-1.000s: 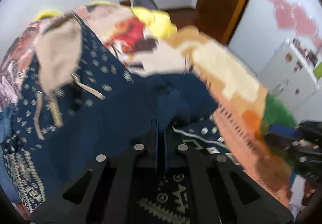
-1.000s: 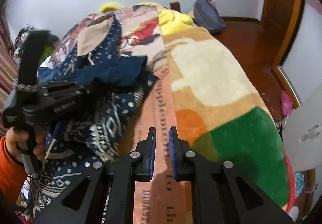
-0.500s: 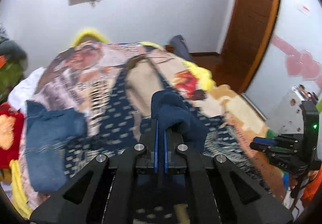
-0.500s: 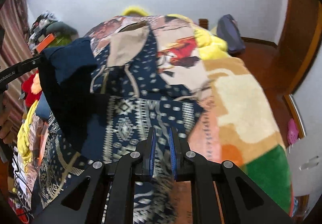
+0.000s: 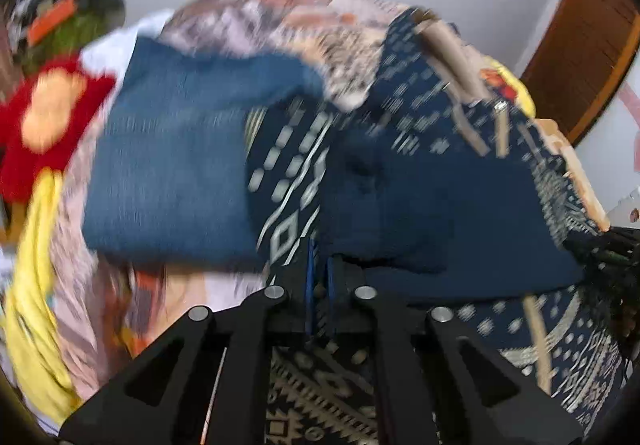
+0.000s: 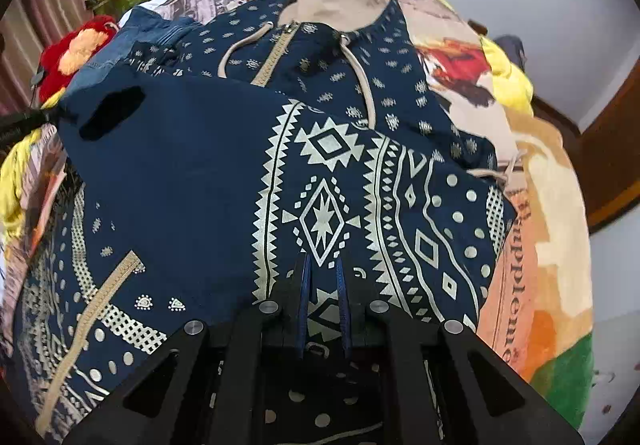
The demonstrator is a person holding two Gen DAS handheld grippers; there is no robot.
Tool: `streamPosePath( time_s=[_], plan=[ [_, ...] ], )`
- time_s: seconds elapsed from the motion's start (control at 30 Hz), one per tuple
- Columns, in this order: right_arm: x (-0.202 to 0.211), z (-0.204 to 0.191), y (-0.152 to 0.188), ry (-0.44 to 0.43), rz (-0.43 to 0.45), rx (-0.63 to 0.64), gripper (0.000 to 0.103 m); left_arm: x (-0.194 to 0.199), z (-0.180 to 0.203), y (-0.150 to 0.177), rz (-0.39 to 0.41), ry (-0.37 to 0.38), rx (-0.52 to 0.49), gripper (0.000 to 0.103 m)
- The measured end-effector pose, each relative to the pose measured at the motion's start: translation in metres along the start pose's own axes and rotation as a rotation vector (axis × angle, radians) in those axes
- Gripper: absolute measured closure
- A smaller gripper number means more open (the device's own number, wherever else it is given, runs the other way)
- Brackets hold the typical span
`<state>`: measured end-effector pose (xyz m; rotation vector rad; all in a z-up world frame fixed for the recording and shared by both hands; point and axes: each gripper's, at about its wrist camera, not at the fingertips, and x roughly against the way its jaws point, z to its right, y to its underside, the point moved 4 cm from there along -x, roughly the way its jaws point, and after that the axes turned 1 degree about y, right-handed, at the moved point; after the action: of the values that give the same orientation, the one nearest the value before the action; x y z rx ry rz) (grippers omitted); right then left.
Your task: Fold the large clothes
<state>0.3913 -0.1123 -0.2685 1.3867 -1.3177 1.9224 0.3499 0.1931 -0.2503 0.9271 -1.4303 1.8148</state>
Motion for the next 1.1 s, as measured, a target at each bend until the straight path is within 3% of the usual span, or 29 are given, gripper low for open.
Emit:
streamPosePath(
  time_s=[0.17,0.3,0.4,0.5,0.7,0.8,0.83,0.87,0.93,1.1],
  plan=[
    [-0.001,0.001,0.001,-0.023,-0.001,-0.027,0.094,-0.013,-0.013,0.035,-0.061,-0.022,0.024,0.068],
    [-0.002,0.005,0.002,-0.044,0.002,-0.052,0.094,-0.002,-0.005,0.046,-0.081,-0.092,-0.062,0.064],
    [-0.003,0.006,0.002,-0.046,0.009,-0.063,0.094,0.015,0.010,0.040,-0.049,-0.057,-0.098,0.060],
    [-0.002,0.005,0.002,-0.039,0.010,-0.058,0.094,0.027,0.028,0.027,0.004,-0.001,-0.104,0.047],
    [0.005,0.003,-0.004,-0.017,-0.003,-0.032,0.094,-0.006,0.060,0.004,-0.022,0.040,-0.141,0.046],
    [0.015,0.002,-0.011,0.004,0.033,-0.008,0.094,-0.033,0.068,0.003,-0.053,0.030,-0.150,0.046],
    [0.018,0.002,-0.013,0.004,0.044,-0.002,0.094,-0.036,0.071,0.004,-0.044,0.014,-0.159,0.053],
    [0.020,0.001,-0.015,0.003,0.051,0.000,0.094,-0.039,0.071,0.003,-0.024,-0.009,-0.170,0.069],
    [0.023,0.001,-0.018,-0.005,0.064,-0.001,0.094,-0.039,0.068,0.002,-0.013,-0.043,-0.177,0.087],
    [0.020,0.001,-0.022,-0.017,0.065,-0.015,0.094,-0.011,0.042,-0.007,0.050,-0.027,-0.117,0.092]
  ],
)
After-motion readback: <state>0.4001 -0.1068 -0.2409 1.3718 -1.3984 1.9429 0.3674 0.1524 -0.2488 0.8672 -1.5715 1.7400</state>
